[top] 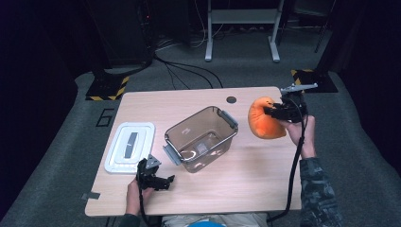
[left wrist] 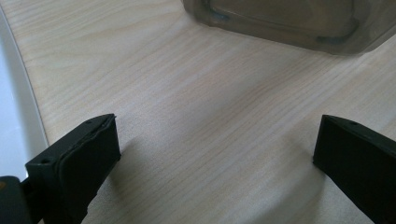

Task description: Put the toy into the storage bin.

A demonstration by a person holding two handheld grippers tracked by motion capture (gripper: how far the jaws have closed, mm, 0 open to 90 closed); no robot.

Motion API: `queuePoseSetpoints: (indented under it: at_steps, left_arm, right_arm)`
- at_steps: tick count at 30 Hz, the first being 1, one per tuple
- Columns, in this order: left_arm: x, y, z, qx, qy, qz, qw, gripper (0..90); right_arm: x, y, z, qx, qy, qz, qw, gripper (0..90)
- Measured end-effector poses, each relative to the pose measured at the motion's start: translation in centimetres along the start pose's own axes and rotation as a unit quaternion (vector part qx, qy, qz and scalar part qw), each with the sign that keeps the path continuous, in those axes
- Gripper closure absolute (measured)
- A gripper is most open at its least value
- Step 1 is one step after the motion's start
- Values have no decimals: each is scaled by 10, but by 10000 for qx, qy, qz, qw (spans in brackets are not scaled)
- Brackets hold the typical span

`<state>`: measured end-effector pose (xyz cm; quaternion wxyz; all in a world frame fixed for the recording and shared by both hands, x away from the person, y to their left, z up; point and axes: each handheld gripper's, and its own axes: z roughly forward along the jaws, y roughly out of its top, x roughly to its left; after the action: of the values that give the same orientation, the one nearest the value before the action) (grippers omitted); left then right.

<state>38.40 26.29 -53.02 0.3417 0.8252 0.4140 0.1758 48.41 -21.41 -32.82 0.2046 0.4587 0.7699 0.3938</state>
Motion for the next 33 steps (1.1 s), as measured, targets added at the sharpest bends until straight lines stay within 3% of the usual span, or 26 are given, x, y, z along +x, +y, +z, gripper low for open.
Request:
queuePoseSetpoints:
  at_steps: [19, 33]
  left_arm:
    - [0, 0, 0, 2, -1, 0, 10000, 0]
    - [0, 0, 0, -1, -1, -4, 10000, 0]
  right_arm:
    - [21, 28, -8, -34, 152, -348, 9993, 620]
    - [33, 48, -4, -10, 310, -668, 9973, 618]
